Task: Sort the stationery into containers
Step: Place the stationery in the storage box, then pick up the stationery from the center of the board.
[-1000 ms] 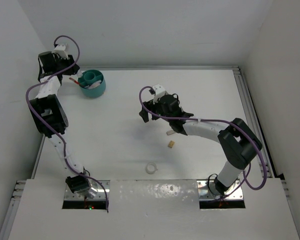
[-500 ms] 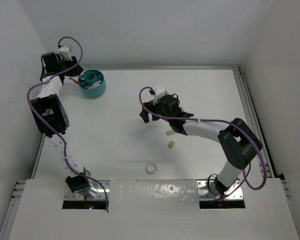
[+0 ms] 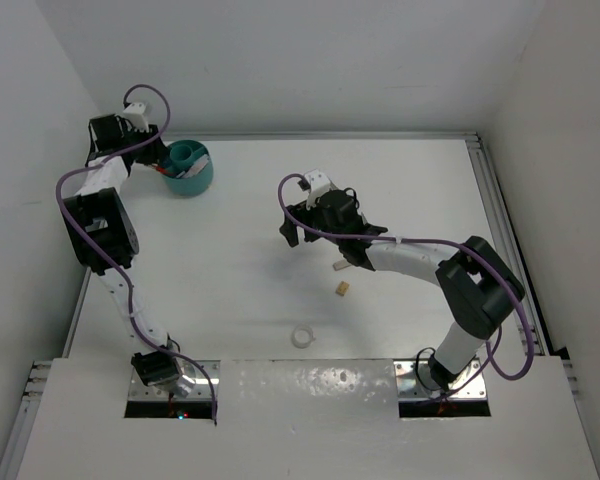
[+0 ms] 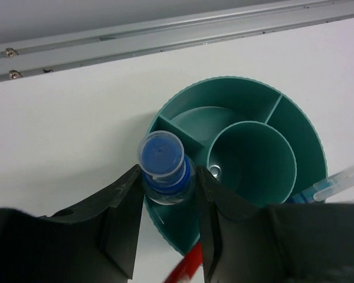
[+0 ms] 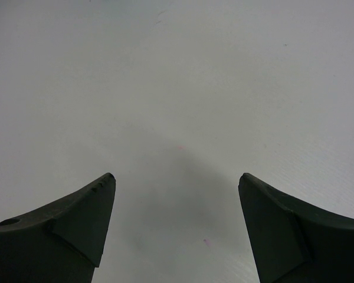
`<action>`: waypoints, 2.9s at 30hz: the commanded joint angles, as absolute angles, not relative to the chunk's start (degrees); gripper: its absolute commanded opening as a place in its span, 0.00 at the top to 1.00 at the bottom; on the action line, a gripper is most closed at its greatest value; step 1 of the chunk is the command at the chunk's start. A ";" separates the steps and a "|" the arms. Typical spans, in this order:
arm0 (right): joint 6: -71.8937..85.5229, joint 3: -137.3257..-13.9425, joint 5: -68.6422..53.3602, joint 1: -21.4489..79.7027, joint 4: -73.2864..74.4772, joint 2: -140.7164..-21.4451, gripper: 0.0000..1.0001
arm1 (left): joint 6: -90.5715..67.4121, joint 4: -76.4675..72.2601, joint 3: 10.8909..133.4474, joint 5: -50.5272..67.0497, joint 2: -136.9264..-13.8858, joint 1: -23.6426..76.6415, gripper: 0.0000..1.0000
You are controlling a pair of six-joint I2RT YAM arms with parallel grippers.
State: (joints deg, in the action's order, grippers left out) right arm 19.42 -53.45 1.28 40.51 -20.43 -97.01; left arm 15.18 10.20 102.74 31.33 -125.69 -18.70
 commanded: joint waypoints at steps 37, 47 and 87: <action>20.28 -41.14 10.10 57.90 4.13 -79.19 0.40 | 16.79 27.68 96.25 41.05 -90.72 -18.02 0.62; 32.60 -33.84 18.27 65.21 1.23 -78.84 0.60 | 19.33 35.41 83.50 41.92 -76.48 -19.16 0.53; 27.52 -36.56 25.57 70.32 -2.72 -82.36 1.00 | 19.69 46.84 81.83 48.07 -73.13 -15.65 0.51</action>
State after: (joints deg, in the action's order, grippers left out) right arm 30.33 -33.65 21.41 71.31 0.05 -86.37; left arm 19.40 45.98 80.66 45.58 -75.31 -17.04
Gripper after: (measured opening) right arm 0.024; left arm 0.491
